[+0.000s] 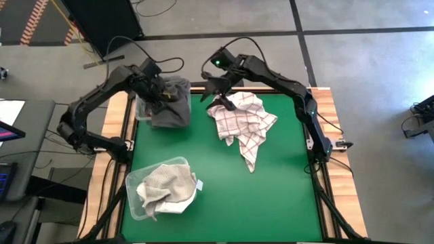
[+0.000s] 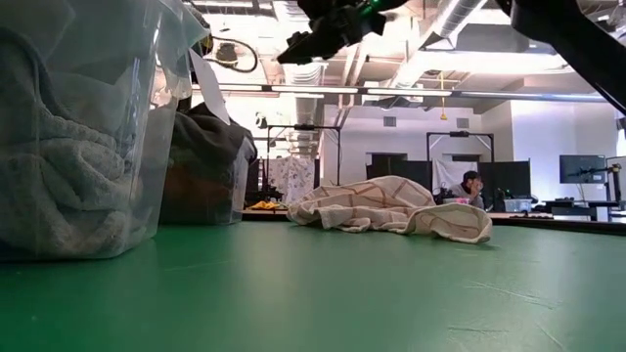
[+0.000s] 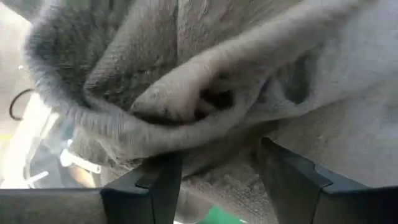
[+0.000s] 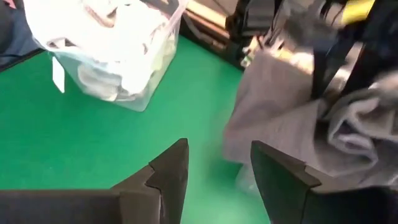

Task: Sort towels by color in basket
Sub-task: Put the black towel into the top transparent bin

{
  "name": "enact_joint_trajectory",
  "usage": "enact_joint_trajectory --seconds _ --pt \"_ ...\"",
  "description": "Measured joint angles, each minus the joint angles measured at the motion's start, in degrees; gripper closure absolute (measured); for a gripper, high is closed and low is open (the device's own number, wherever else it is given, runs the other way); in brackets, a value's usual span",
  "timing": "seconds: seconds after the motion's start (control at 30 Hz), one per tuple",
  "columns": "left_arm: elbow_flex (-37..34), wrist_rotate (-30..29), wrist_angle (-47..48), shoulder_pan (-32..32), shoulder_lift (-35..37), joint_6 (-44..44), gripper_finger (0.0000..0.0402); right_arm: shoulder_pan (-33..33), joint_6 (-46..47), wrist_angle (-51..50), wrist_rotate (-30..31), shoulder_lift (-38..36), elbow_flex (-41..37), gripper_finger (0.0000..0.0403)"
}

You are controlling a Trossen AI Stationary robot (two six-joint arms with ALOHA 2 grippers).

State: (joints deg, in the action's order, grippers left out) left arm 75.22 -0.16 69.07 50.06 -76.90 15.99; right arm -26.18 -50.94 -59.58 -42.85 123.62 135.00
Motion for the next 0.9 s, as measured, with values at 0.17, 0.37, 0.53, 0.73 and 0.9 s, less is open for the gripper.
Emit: enact_joint_trajectory --seconds 0.17,0.37,0.53,0.73,0.9 --pt "-5.6 -2.4 -1.4 0.0 -0.1 0.5 0.0202 1.0 -0.4 8.8 -0.9 0.3 -3.6 0.0202" --pt "-12.6 -3.6 -6.0 0.0 -0.1 0.4 0.0202 1.5 1.6 23.2 -0.9 0.4 -10.3 0.0202" --pt "-14.1 -3.6 -6.0 0.0 0.0 0.2 0.0202 0.8 4.9 31.8 -0.8 0.5 -15.0 0.0202" --pt "-12.1 -3.6 -4.4 0.0 0.4 0.1 0.0202 -0.5 8.7 39.2 -0.8 0.5 -18.8 0.0202" --pt "-9.6 -3.3 -4.8 0.0 1.3 0.1 0.0202 -0.9 15.5 51.1 -0.9 0.3 -22.0 0.0202"
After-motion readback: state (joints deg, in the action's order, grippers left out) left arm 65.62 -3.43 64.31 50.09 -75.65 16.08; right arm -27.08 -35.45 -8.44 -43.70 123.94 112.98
